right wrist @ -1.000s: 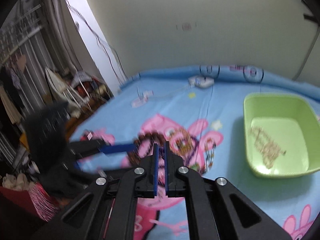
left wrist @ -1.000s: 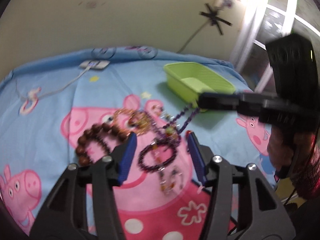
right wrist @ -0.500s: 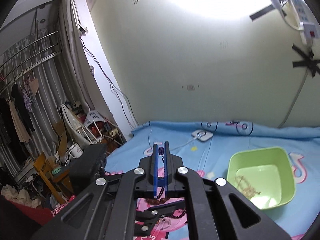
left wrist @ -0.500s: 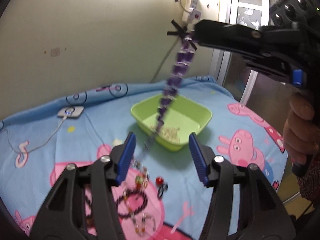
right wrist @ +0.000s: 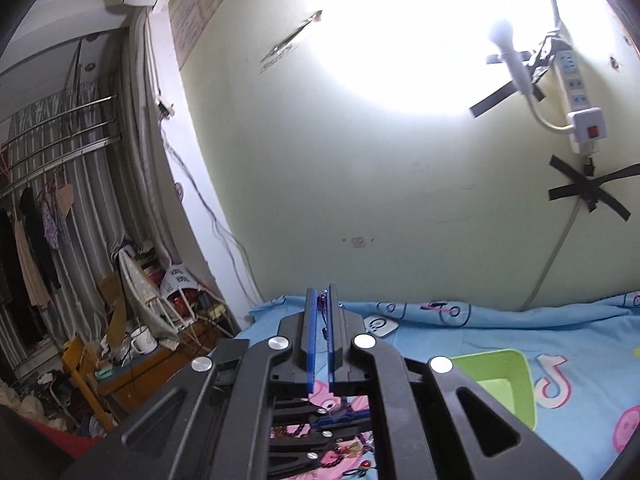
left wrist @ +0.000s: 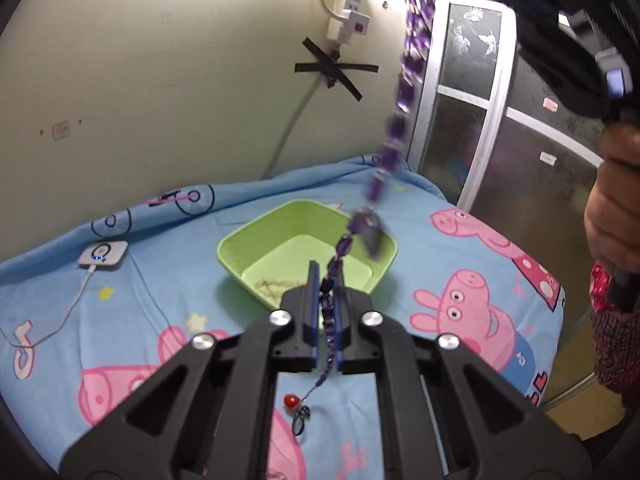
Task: Organize jewelry
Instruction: 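Lower the purple bead necklace into the green basket and release it, then grasp the multicolour bead strand with the left tool and carry it to the basket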
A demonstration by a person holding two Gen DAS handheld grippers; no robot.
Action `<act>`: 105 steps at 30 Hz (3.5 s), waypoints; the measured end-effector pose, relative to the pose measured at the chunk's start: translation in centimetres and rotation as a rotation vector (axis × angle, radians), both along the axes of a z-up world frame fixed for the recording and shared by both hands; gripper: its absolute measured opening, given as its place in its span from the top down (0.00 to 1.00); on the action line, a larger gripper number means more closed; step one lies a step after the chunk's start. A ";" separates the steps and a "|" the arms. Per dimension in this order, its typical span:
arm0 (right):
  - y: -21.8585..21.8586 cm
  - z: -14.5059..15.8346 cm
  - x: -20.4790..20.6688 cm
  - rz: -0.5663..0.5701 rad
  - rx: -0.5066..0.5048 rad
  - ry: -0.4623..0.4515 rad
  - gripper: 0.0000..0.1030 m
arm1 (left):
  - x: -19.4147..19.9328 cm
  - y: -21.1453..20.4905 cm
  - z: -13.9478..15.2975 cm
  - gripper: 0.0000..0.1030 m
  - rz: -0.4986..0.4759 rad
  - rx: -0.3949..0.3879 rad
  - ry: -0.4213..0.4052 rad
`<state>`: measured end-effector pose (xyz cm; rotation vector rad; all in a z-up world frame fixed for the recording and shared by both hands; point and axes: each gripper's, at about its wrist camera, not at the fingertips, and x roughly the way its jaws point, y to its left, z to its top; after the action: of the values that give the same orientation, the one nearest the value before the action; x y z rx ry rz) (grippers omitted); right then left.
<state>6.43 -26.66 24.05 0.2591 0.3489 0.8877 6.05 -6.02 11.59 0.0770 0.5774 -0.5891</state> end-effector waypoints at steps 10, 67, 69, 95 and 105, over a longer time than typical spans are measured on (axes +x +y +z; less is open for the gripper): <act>-4.1 0.2 4.2 -0.109 0.021 0.019 1.00 | 5.5 -1.2 8.0 0.95 0.020 -0.077 -0.046; 11.9 -23.7 4.0 -0.052 -0.550 0.375 0.75 | -2.7 8.9 -11.4 0.78 0.268 0.015 0.323; 12.4 -23.8 4.2 -0.057 -0.590 0.337 0.77 | -2.3 8.5 -12.3 0.79 0.260 0.038 0.331; 8.1 -9.6 0.2 0.014 -0.198 0.108 1.00 | -4.8 13.0 2.3 0.96 0.211 -0.241 0.039; 3.7 -9.2 1.6 -0.077 -0.140 0.108 1.00 | -0.8 7.5 4.0 0.96 0.133 -0.185 0.044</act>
<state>8.01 -22.96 14.84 0.1898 0.4968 0.7716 5.26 1.52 15.62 -0.1477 0.5638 -0.5131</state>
